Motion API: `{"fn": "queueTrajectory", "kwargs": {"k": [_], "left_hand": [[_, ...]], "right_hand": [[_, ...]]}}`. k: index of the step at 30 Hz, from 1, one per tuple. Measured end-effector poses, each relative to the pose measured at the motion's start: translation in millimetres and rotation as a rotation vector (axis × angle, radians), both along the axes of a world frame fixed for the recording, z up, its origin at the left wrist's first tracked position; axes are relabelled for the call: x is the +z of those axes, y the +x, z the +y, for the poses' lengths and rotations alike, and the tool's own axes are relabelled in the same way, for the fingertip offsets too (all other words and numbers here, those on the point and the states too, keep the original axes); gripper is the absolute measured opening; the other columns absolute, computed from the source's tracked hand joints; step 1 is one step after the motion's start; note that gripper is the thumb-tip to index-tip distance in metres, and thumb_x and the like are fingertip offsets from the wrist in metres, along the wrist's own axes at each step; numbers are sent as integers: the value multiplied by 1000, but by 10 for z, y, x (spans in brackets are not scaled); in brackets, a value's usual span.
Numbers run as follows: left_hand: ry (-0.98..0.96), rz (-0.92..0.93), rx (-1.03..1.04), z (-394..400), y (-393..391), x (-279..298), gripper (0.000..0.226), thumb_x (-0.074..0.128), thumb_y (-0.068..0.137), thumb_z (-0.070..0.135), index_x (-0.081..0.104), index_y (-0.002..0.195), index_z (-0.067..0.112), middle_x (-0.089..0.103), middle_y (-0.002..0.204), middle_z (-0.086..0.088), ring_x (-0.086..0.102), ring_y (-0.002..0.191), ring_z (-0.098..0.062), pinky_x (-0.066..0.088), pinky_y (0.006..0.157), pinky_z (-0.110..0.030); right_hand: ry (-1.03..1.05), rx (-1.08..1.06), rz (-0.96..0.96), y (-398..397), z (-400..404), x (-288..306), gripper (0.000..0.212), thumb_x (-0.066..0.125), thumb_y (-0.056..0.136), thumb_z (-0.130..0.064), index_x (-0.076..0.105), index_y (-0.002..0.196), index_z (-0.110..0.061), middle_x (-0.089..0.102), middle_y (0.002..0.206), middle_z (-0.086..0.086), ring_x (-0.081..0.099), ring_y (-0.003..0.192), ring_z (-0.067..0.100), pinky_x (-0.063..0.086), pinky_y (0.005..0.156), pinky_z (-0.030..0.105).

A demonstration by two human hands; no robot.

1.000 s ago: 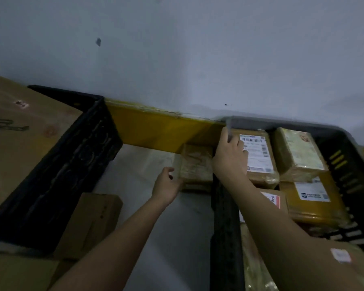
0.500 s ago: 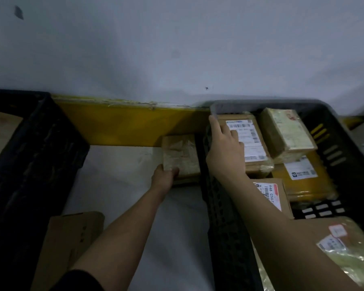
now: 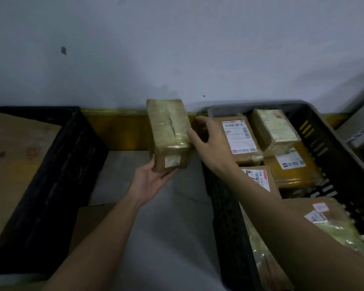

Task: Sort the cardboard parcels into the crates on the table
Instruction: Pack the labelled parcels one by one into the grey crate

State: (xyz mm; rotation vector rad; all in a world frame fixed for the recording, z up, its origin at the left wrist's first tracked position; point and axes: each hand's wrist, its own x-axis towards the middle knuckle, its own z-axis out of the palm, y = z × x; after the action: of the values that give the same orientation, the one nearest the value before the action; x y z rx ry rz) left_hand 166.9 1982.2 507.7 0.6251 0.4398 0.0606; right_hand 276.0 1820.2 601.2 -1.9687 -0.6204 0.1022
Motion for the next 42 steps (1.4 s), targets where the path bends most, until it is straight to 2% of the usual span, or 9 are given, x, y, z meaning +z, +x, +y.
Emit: {"fn": "queueTrajectory", "kwargs": {"k": [3, 8, 13, 17, 23, 28, 34, 38, 42], "left_hand": [[29, -82, 12, -143, -112, 233, 48, 48, 96, 21, 47, 142, 7, 57, 139, -21, 55, 127, -37, 53, 95, -46], [228, 8, 49, -398, -477, 582, 49, 55, 92, 24, 50, 140, 19, 61, 137, -12, 62, 120, -32, 56, 88, -48], [878, 154, 308, -899, -634, 1176, 54, 61, 91, 23, 49, 140, 41, 63, 129, 7, 65, 107, -7, 57, 79, -35], [811, 189, 436, -1393, -801, 1724, 34, 50, 86, 61, 75, 101, 43, 71, 119, 11, 65, 106, -6, 47, 88, -40], [793, -16, 648, -1992, -969, 2120, 103, 79, 60, 69, 37, 145, 31, 65, 126, 3, 69, 104, -12, 61, 77, -37], [804, -15, 583, -2211, -943, 2307, 95, 85, 61, 57, 42, 140, 28, 60, 133, -4, 67, 111, -21, 58, 86, -50], [715, -23, 575, -2185, -915, 2350, 60, 61, 84, 62, 56, 134, 29, 70, 121, -3, 69, 107, -26, 60, 74, -45], [600, -77, 426, -2142, -1010, 2263, 67, 50, 86, 67, 61, 134, 21, 66, 129, -11, 62, 120, -34, 44, 103, -57], [588, -110, 334, -2161, -1112, 2268, 65, 50, 86, 65, 65, 129, 18, 68, 126, -11, 65, 116, -31, 53, 94, -48]], "right_hand": [[307, 247, 622, -204, 30, 164, 73, 68, 84, -49, 36, 147, -31, 60, 131, -5, 63, 115, 11, 53, 97, 39], [423, 357, 819, -423, -238, 290, 62, 66, 90, -41, 36, 145, -41, 61, 131, 1, 62, 117, 25, 54, 91, 57], [444, 325, 543, -722, -620, 535, 51, 53, 100, -28, 36, 148, -37, 61, 128, -5, 65, 108, 8, 58, 89, 37], [416, 407, 177, -994, -956, 791, 60, 51, 103, -21, 23, 156, -27, 44, 147, -2, 48, 129, 2, 48, 103, 29], [161, 424, -371, -1294, -1369, 925, 63, 49, 103, -19, 20, 155, -39, 16, 163, 7, 12, 149, 28, 27, 116, 57], [163, 379, -424, -1319, -1725, 1005, 66, 52, 101, -14, 24, 154, -41, 22, 160, 10, 17, 146, 28, 26, 116, 46], [414, 201, -263, -985, -2156, 1220, 27, 56, 99, -23, 59, 125, -23, 52, 128, -5, 54, 115, 10, 53, 94, 40], [410, 252, 202, -866, -2310, 1245, 46, 57, 94, -50, 42, 137, -41, 44, 136, -5, 53, 111, 7, 54, 77, 27], [408, 523, 586, -989, -2352, 1108, 60, 54, 87, -69, 46, 139, -42, 51, 139, -5, 56, 121, 22, 59, 82, 39]]}}
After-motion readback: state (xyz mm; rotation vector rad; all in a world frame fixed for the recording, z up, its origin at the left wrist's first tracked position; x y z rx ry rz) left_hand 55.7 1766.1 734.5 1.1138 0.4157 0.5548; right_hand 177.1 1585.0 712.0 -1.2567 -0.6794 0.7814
